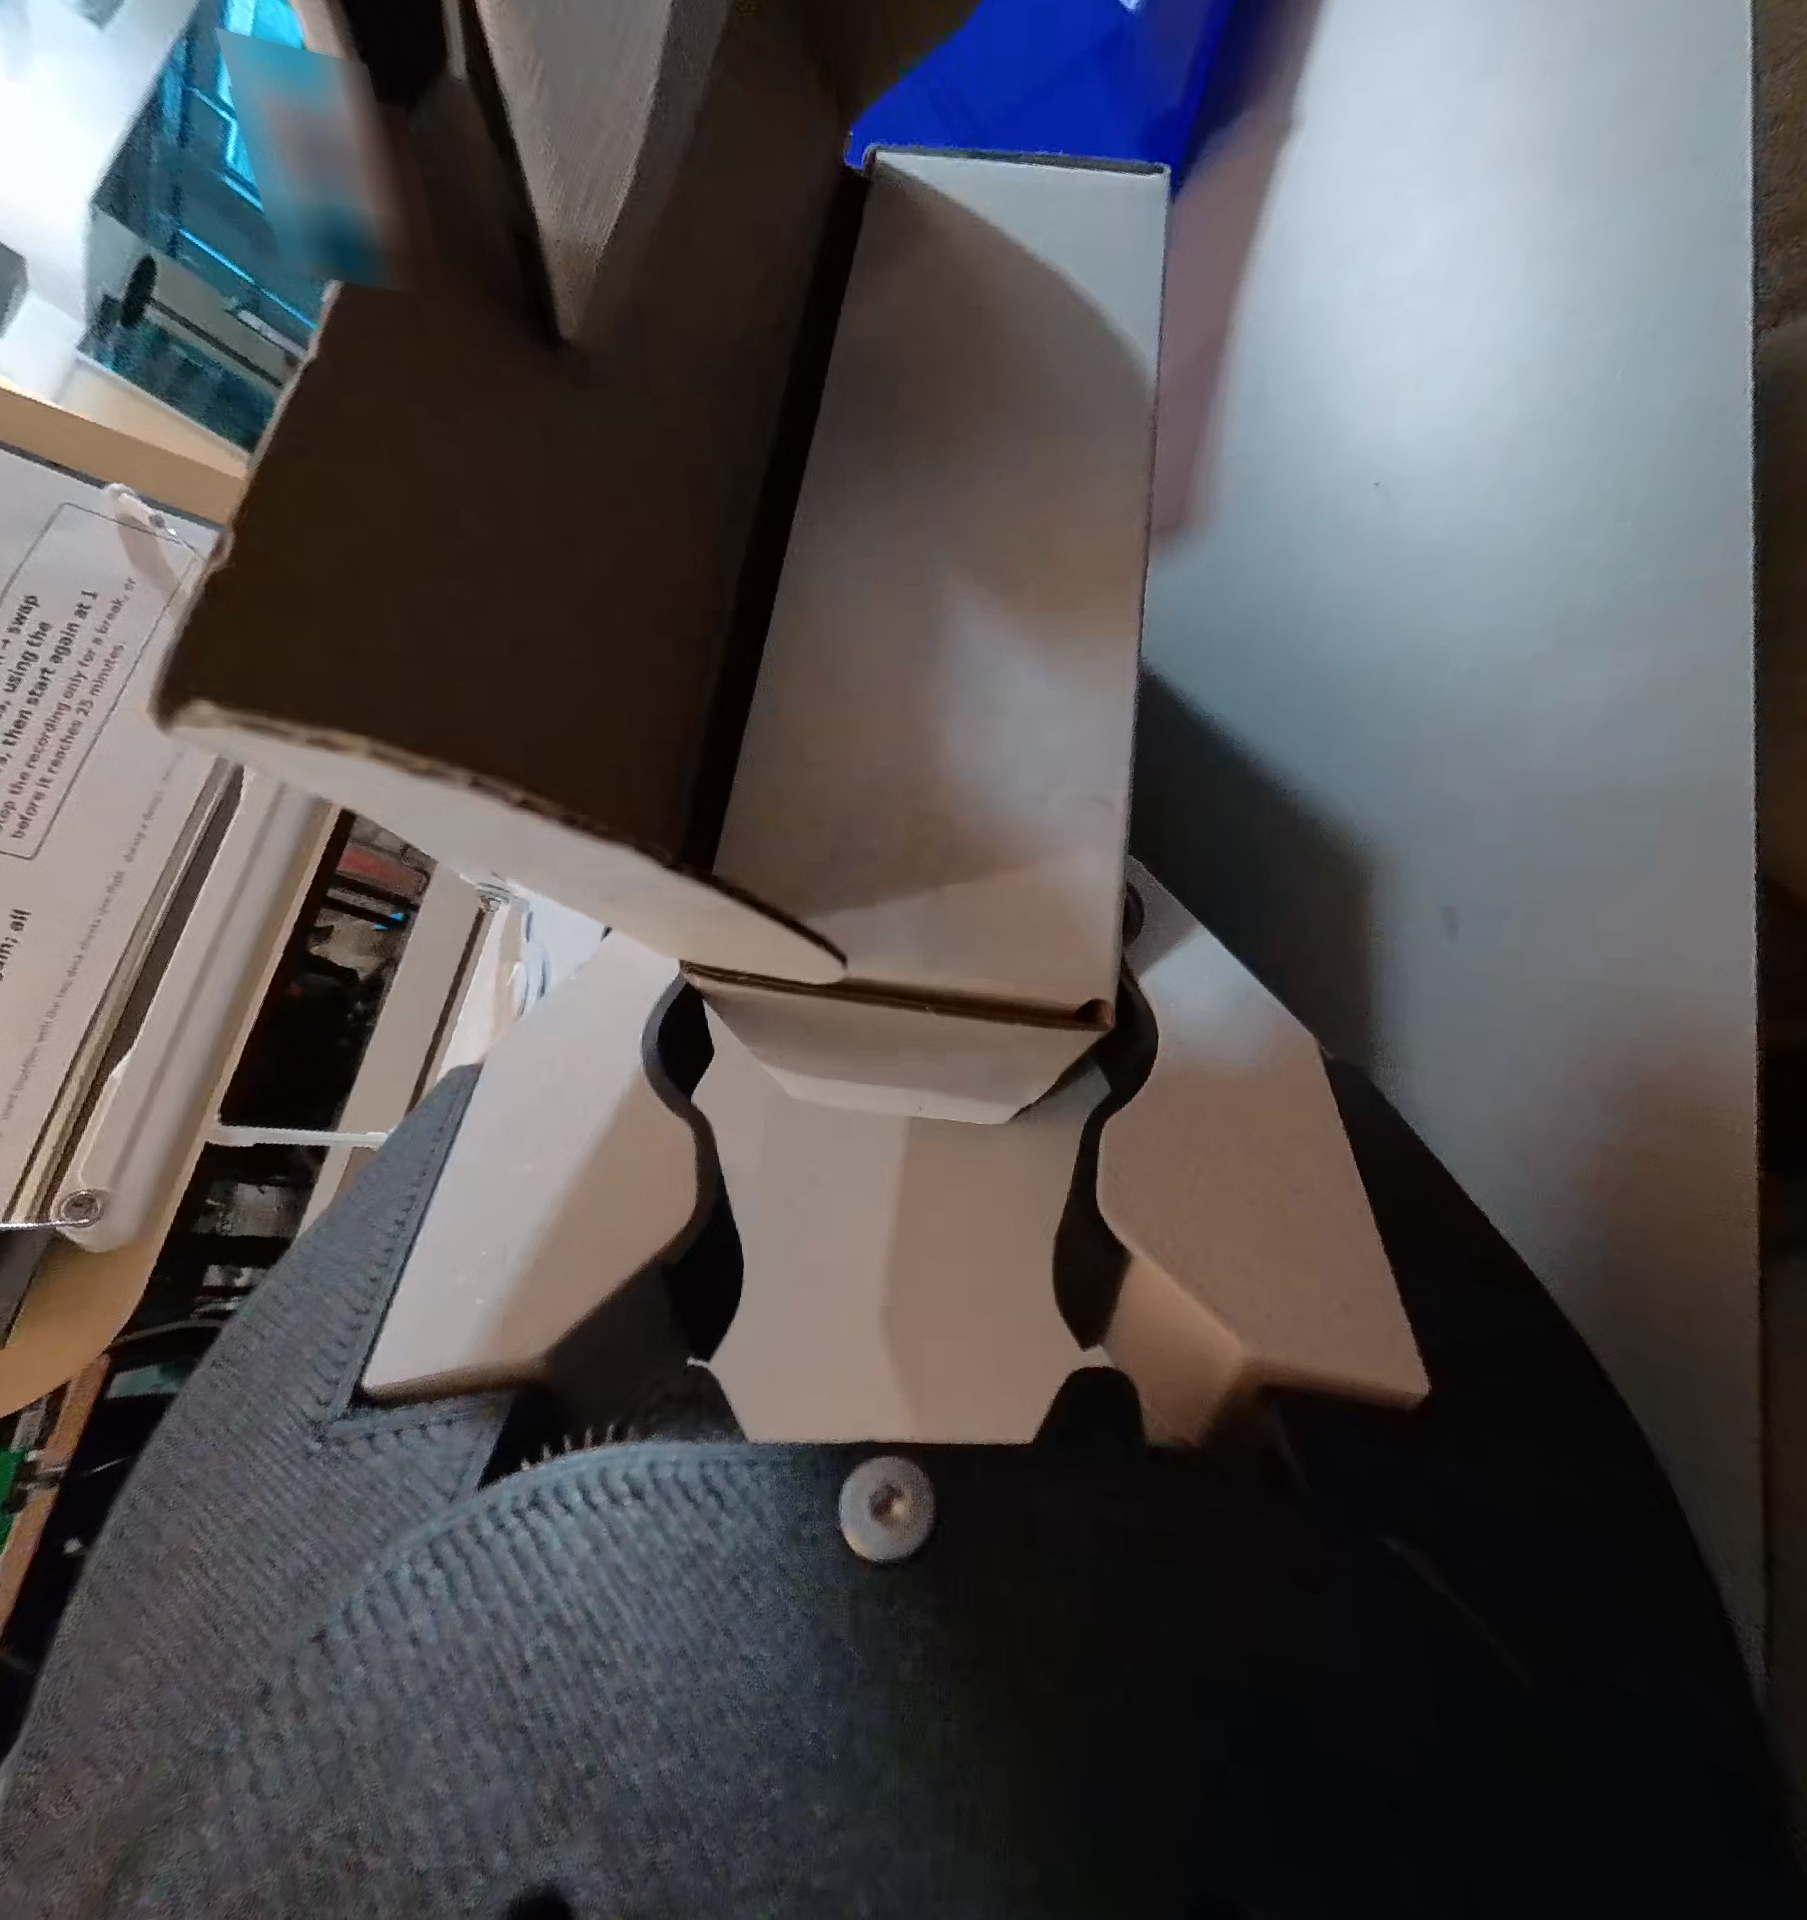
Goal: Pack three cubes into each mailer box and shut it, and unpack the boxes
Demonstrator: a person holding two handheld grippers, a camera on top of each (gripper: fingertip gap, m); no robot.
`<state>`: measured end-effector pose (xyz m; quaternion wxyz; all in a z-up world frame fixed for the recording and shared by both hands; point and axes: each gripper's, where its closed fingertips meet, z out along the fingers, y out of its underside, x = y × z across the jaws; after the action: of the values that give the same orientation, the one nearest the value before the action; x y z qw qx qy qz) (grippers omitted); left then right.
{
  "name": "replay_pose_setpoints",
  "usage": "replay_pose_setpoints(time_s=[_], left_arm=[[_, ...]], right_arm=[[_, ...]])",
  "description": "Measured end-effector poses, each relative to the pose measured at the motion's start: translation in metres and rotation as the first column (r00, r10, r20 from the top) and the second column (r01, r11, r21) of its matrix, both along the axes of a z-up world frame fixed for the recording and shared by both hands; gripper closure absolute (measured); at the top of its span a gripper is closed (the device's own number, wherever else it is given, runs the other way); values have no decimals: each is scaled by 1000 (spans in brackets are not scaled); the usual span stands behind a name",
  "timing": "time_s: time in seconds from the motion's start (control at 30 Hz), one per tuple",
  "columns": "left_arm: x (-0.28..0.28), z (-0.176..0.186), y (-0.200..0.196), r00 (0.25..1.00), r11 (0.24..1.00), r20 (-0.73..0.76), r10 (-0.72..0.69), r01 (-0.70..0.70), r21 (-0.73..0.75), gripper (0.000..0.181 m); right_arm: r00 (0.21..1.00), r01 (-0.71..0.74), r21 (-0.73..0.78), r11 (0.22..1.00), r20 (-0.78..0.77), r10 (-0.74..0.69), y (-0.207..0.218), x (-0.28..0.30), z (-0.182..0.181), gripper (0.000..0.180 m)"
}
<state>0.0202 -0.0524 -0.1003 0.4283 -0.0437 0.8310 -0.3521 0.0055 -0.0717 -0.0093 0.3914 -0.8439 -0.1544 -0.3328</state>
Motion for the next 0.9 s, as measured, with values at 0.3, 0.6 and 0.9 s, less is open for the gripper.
replay_pose_setpoints(time_s=[0.3, 0.6, 0.9], left_arm=[[-14, 13, -5, 994, 976, -81, -74, 55, -213, 85], [-17, 78, 8, 990, 797, -64, -130, 66, -601, 126], [-3, 70, 2, 995, 913, 75, 61, -25, -407, 171]], right_arm=[[975, 40, -79, 996, 222, -22, -6, 4, -10, 177], [949, -8, -84, 996, 314, 34, -3, -4, -13, 178], [935, 21, -60, 998, 354, 1, -4, -1, -17, 167]])
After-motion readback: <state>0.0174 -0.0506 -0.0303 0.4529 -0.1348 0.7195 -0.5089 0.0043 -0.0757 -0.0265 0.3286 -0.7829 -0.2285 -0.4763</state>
